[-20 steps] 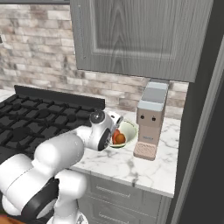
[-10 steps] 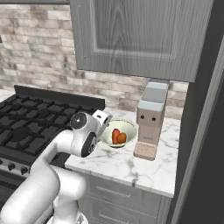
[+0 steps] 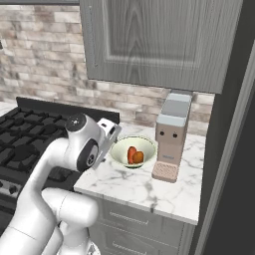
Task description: Take the sweet potato, bell pepper, and mango from the freezer and place them in the bowl on the counter.
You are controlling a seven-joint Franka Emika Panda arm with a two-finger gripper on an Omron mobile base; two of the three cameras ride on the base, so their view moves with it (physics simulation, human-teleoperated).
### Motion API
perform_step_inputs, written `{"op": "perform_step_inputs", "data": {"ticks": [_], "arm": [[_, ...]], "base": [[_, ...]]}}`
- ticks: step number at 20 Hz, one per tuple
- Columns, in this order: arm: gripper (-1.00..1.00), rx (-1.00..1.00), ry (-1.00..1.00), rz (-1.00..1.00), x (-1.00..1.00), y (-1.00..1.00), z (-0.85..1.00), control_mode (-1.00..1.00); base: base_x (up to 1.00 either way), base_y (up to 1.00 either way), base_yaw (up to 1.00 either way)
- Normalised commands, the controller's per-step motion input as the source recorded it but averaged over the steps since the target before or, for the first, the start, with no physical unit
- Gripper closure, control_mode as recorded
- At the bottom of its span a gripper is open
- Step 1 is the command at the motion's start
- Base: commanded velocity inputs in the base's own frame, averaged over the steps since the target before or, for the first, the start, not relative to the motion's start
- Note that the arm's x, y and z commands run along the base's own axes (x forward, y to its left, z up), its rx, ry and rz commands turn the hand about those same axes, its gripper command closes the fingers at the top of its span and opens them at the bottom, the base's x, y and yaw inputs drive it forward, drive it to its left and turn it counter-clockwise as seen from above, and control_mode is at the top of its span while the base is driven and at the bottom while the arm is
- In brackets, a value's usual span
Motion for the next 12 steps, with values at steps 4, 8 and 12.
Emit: {"op": "perform_step_inputs", "data": {"ticks": [4, 8, 12], "arm": [[-1.00, -0.02, 0.17, 0.06, -0.42, 0.00, 0.56, -1.00], [-1.00, -0.03, 0.18, 0.13, -0.42, 0.00, 0.59, -1.00], [-1.00, -0.02, 0.06, 0.11, -0.69, 0.00, 0.36, -1.00]], "base": [[0.00, 0.00, 0.00], [0.00, 0.00, 0.00], [0.00, 0.00, 0.00]]}}
